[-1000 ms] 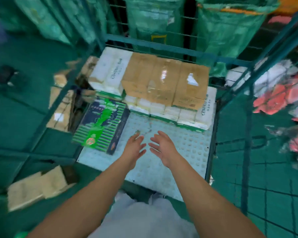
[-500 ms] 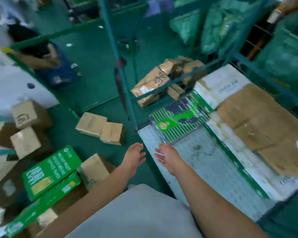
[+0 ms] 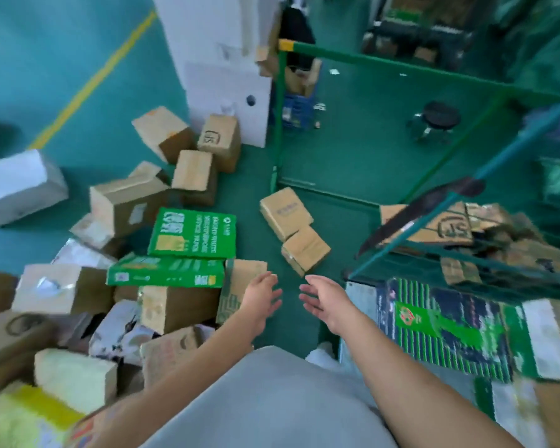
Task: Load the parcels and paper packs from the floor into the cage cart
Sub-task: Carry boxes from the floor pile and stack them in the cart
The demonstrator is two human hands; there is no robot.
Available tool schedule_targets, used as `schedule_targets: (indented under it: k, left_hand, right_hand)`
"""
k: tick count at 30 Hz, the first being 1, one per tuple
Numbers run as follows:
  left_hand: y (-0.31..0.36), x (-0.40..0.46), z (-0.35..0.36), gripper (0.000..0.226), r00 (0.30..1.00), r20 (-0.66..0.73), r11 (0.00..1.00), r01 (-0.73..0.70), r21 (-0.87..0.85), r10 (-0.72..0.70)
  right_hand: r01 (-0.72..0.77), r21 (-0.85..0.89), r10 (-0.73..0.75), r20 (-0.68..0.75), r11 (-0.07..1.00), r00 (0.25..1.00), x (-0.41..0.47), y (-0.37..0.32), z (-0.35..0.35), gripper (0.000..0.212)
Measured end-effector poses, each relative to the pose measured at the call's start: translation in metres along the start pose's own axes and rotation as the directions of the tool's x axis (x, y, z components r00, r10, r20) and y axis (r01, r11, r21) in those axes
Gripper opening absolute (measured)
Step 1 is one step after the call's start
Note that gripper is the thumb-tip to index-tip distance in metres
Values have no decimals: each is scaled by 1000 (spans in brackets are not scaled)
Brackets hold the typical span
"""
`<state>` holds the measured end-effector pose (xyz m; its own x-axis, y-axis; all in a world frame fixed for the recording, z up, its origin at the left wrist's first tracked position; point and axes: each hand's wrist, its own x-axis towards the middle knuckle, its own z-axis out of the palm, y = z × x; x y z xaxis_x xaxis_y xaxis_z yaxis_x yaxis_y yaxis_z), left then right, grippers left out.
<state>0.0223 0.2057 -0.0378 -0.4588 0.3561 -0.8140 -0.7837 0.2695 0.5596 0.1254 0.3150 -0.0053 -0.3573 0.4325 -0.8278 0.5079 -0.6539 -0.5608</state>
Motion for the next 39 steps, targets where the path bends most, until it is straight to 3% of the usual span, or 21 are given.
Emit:
schedule_targets:
  k: [6,10,16,22,26,33,36,39]
  left_hand:
    - [16,13,-57,22,987,-158,964,-39,-262,-3]
    - [22,25,-67,15,969,-237,910,-31,-413,-75]
    - [33,44,-47,15,878,-452,870,-96,-484,-154]
    - [6,78,-18,26,837,-465,763,-91,-639,-289]
    - [-1,80,-8,16,821,-448,698,-87,-711,-354]
    - [-36,113,-35,17,726,-481,617,-100,-781,-491]
    - [-57,143,-48,27,715,-471,611,-78,-788,-516]
    - [-79,178,-61,23,707,-451,591,-57,-804,-545]
  right_hand:
    - [-21,-243,62,159,970,985,30,-27,67,8]
    - [-5,-362,103,250,932,963,56,-44,92,15]
    - [-11,-526,204,311,851,928,113,-87,107,20]
    - [-38,-678,305,279,734,910,166,-99,107,20]
    - [-41,-780,373,252,624,893,195,-94,106,20]
    - [-73,-871,436,170,486,884,271,-79,114,25]
    - [-78,-904,438,126,419,890,307,-67,120,24]
    - [-67,-937,432,95,344,897,344,-47,129,23]
